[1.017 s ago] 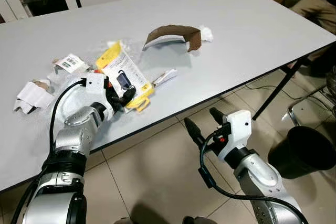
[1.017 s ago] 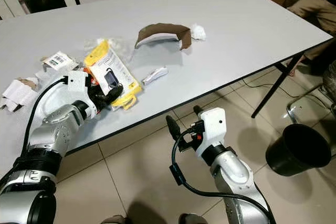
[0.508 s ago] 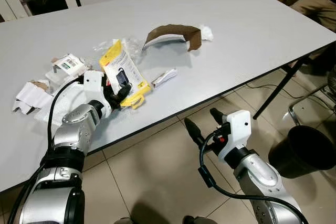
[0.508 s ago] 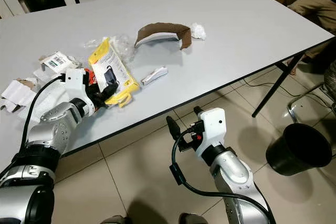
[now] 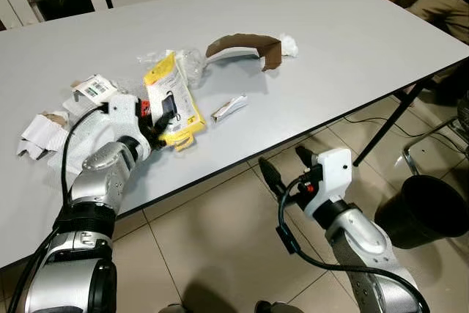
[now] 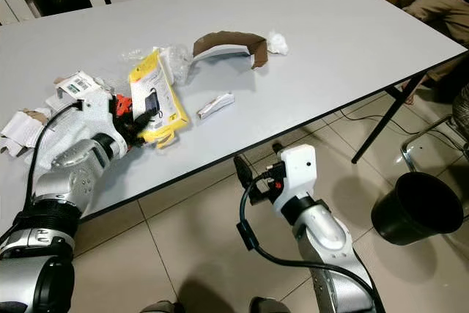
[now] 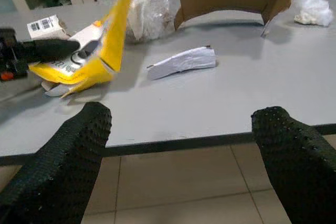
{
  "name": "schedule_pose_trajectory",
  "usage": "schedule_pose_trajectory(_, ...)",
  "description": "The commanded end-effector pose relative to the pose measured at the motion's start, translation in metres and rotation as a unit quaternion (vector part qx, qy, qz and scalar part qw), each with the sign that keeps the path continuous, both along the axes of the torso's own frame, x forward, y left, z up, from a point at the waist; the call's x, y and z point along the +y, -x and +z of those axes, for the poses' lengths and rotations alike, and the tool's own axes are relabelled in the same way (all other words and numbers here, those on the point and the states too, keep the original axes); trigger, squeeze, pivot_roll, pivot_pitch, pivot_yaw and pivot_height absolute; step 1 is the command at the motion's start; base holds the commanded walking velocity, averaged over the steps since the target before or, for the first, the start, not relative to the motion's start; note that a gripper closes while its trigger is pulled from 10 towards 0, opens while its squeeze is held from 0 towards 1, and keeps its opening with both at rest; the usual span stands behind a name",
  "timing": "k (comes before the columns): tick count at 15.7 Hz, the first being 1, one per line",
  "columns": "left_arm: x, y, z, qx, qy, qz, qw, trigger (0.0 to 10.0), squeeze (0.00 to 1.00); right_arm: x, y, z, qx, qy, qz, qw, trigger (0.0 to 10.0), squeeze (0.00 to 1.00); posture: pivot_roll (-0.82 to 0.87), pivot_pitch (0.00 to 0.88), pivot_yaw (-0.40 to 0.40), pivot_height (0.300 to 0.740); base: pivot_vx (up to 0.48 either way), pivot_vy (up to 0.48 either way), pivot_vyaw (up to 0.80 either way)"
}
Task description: Picking trash to rubbish bin
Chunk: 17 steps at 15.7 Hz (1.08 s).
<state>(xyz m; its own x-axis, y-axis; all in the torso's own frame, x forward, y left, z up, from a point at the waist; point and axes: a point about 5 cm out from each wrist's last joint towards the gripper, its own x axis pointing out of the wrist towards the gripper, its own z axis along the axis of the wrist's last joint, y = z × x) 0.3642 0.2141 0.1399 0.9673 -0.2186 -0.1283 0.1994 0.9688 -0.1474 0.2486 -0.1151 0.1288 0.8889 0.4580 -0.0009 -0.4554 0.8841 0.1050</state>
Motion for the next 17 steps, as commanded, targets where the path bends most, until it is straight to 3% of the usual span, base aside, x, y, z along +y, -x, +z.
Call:
schedule_pose_trajectory(1,0.002,-0.001,0.012,-0.027,0.002,0.012,1.0,0.0,0.0,-0.003,-0.003,0.0,-0.004,0.0,-0.01,1.0,10.0,0.0,-0.05,0.066,-0.005,0.74,0.0,0.0,0.0)
schedule_pose_trajectory(6,0.013,0.002,0.031,-0.081,0.018,0.066,0.994,0.0,0.0,-0.002,-0.011,0.004,-0.021,-0.006,-0.016,1.0,10.0,0.0,-0.04,0.017,0.001,0.74,0.0,0.0,0.0)
schedule_pose_trajectory(8,0.008,0.007,0.028,-0.072,0.018,0.06,0.995,0.0,0.0,0.0,-0.014,0.006,-0.027,-0.008,-0.015,0.999,10.0,0.0,-0.04,0.0,-0.001,0.74,0.0,0.0,0.0)
schedule_pose_trajectory(9,0.006,0.004,0.029,-0.071,0.006,0.074,0.995,1.4,0.0,0.002,-0.019,0.012,-0.038,-0.015,-0.015,0.999,10.0,0.0,-0.05,0.005,0.003,0.74,0.0,0.0,0.0)
schedule_pose_trajectory(10,0.007,0.004,0.026,-0.068,0.014,0.09,0.994,8.2,0.0,0.002,-0.018,0.008,-0.037,-0.012,-0.015,0.999,10.0,0.0,-0.04,0.0,0.003,0.74,0.0,0.0,0.0)
schedule_pose_trajectory(11,0.007,-0.002,0.035,-0.071,0.032,0.093,0.993,10.0,1.0,0.003,-0.02,0.014,-0.046,-0.001,-0.013,0.999,10.0,0.0,-0.07,0.012,0.011,0.74,0.0,0.0,0.0)
schedule_pose_trajectory(14,-0.01,-0.021,0.028,-0.006,0.046,0.068,0.997,10.0,1.0,-0.001,-0.017,0.008,-0.034,-0.003,-0.026,0.999,10.0,0.0,-0.07,0.043,0.007,0.74,0.0,0.0,0.0)
schedule_pose_trajectory(17,-0.008,-0.03,0.03,0.036,0.026,0.071,0.996,10.0,1.0,0.011,-0.006,0.013,-0.026,-0.007,0.01,1.0,10.0,0.0,-0.11,0.064,0.032,0.74,0.0,0.0,0.0)
